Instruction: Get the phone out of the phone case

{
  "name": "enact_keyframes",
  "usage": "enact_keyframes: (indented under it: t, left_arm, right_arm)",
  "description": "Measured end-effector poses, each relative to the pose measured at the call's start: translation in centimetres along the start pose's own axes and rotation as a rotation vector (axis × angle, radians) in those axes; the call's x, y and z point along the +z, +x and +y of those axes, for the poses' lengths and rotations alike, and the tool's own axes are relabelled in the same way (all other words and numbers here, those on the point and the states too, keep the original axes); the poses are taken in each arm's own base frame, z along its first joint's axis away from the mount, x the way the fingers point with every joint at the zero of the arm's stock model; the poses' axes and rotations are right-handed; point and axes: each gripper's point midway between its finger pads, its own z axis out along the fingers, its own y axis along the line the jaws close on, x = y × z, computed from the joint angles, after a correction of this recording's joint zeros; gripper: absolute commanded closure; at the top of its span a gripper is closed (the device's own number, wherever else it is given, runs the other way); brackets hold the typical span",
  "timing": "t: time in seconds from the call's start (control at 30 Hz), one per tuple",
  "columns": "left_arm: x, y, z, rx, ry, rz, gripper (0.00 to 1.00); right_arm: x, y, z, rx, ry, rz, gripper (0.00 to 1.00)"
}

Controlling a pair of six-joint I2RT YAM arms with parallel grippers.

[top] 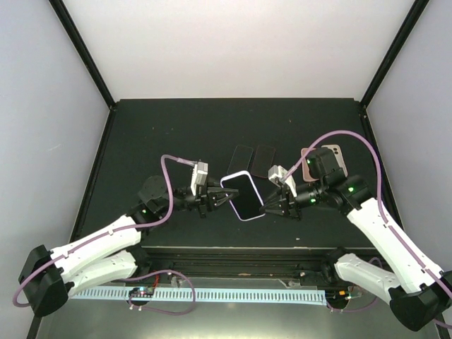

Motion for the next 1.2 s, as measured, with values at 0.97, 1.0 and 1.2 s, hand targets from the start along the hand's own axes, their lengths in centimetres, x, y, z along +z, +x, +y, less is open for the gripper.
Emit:
enact_keyframes:
  t: [0.97, 1.0, 1.2]
  left_arm:
    - [-0.5, -0.3, -3.3, 0.012, 0.181, 0.127, 0.99]
    - [-0.4, -0.3, -3.3, 0.011, 0.183, 0.124, 0.98]
    - [-0.2, -0.6, -3.2, 0.004, 0.188, 0.111, 0.98]
  right_arm:
    - [-1.0, 1.7, 2.2, -0.390, -0.015, 0.193, 0.55]
    - [-0.9, 1.9, 2.2, -0.388, -0.020, 0.198, 0.54]
    - [-0.4, 2.1, 2.9, -0.396, -0.050, 0.205, 0.50]
